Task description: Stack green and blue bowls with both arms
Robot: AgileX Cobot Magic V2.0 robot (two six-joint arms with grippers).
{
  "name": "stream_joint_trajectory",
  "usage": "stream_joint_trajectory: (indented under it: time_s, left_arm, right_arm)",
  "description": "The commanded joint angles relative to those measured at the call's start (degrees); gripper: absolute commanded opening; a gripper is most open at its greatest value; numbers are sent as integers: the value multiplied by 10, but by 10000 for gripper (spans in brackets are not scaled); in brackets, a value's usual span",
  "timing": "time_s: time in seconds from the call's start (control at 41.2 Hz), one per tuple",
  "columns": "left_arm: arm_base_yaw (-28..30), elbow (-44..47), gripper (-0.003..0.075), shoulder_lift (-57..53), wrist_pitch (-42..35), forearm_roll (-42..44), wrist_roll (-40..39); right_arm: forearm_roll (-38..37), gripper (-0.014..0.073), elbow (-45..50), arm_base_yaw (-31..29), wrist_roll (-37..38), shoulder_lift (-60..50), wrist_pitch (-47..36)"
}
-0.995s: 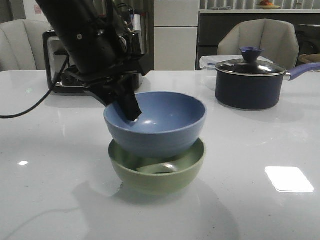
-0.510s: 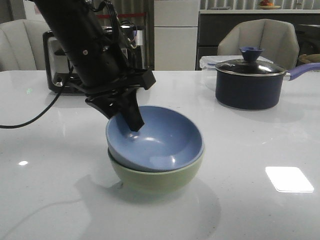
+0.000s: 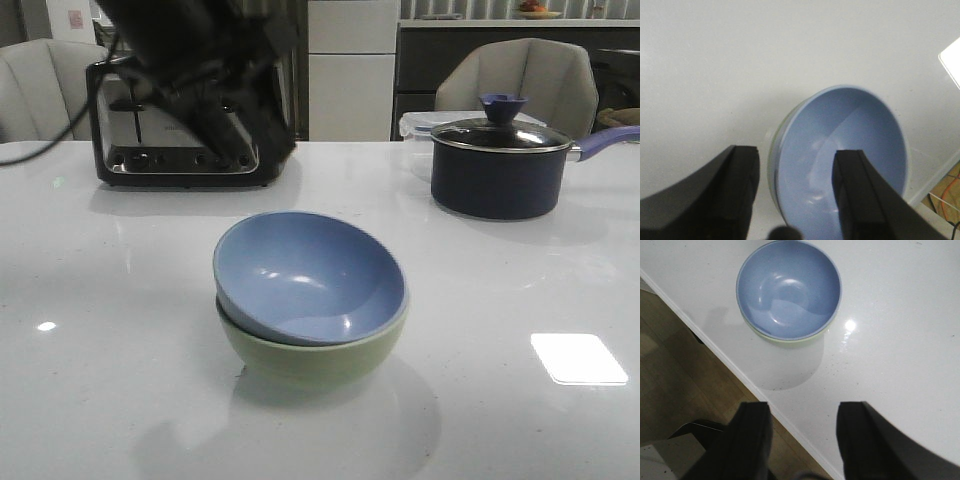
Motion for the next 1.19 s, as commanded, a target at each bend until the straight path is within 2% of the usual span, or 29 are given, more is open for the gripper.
stream_joint_trajectory:
  time_s: [0.0,0.388,0.607,0.704,0.825,1.019,1.165]
  left_arm:
    - [-5,5,403,-91,-17,-14,18]
    - [-5,181,403,-371,-20,78,22]
    - [-5,271,403,-494,-23,121,-22]
    - [-5,302,403,-531,-13,156,-64]
    - [-5,343,403,-569,-2,189,-73]
    - [-5,382,403,-587,-4,190,-75]
    - [-5,387,403,-587,-11,190,-85]
  right_arm:
    - [6,425,-16,1,-3,-3,-34]
    - [6,425,-16,1,-3,-3,-34]
    - [6,425,-16,1,-3,-3,-34]
    - [6,425,-16,1,-3,-3,-34]
    - [8,425,-16,1,-3,-3,-36]
    - [12,425,-16,1,-3,-3,-31]
    - [-14,423,-16,-4,1,-3,-30]
